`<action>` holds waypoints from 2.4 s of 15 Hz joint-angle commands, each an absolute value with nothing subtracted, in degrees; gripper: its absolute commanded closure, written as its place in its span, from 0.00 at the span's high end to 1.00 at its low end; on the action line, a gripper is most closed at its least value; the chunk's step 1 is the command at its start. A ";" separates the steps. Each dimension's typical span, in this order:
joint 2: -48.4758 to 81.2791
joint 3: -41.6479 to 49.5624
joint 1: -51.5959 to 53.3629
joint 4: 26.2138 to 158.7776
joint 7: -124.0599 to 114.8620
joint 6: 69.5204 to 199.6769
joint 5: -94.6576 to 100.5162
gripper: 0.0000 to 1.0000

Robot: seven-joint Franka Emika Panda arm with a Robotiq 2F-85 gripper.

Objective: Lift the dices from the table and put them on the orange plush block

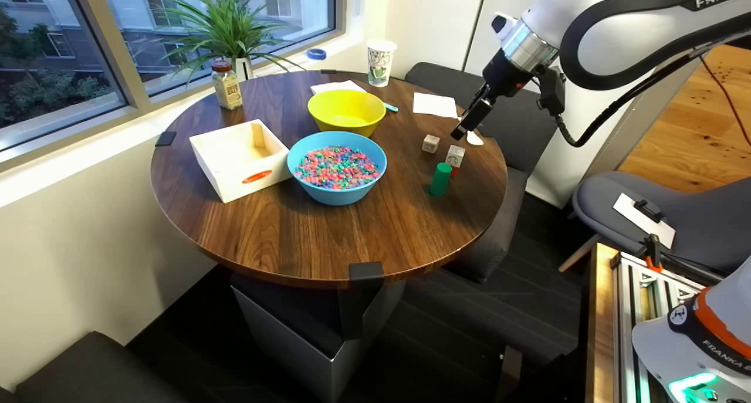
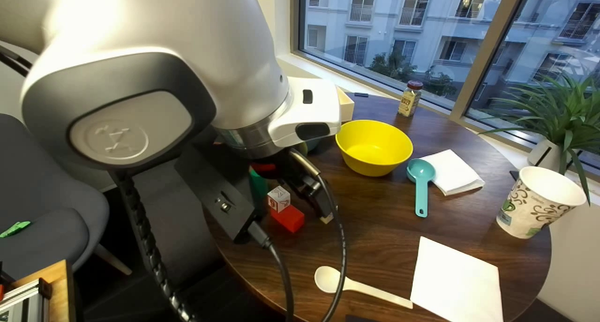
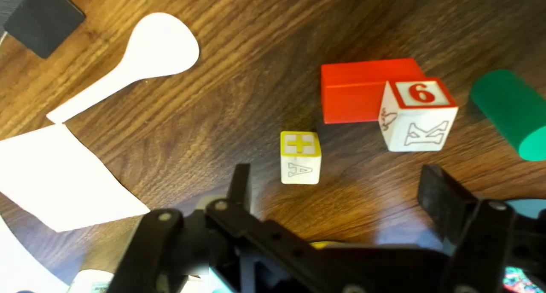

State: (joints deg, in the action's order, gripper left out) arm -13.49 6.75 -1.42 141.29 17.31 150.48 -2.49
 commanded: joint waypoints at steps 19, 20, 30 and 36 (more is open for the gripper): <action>1.75 6.99 -2.51 131.41 31.01 153.86 -18.33 0.56; 2.05 6.73 -2.66 131.13 31.26 153.80 -18.63 0.47; 3.51 4.54 -4.24 130.30 33.64 153.51 -20.01 0.34; 3.06 4.39 -4.62 130.34 33.36 153.72 -18.79 0.24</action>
